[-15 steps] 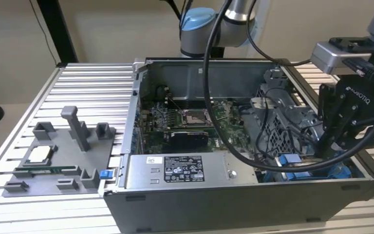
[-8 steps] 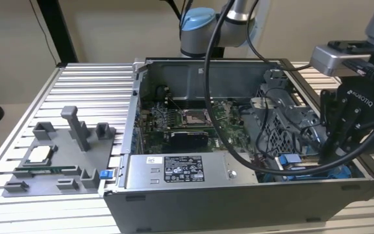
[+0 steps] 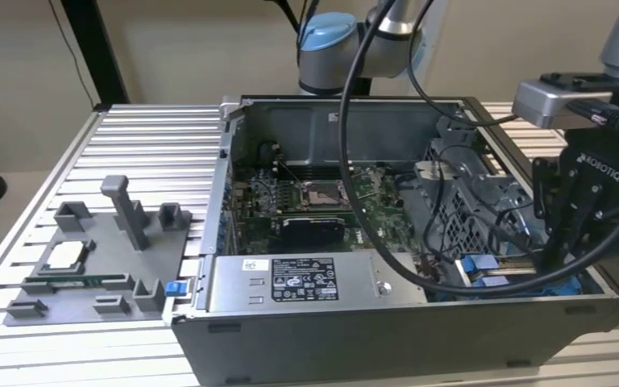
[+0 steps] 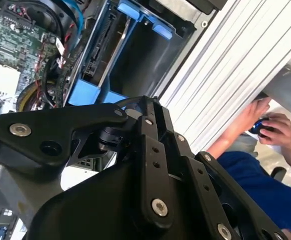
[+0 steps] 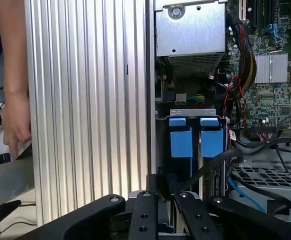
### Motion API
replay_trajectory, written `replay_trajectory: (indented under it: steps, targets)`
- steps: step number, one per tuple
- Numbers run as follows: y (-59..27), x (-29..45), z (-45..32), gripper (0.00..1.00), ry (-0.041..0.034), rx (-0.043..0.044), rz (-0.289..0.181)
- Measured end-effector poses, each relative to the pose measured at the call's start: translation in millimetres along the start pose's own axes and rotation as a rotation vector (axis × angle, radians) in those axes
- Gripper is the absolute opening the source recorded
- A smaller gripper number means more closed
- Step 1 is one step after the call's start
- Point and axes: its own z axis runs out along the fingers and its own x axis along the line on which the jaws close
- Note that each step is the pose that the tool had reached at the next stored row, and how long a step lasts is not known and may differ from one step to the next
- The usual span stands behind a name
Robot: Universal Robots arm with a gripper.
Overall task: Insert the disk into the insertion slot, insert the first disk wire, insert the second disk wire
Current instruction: 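Insert the first disk wire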
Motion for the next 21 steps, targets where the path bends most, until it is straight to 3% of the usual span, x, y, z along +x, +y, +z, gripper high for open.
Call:
replay_trajectory:
  steps: [5,11,21]
  targets:
    - [0.0,-0.3,1.6,0.0,0.0424,0.0023,0.001]
    - [0.0,-0.8,3.3,0.0,0.0879,0.0056,0.003]
    - [-0.1,-1.2,5.3,0.0,0.153,0.0091,0.005]
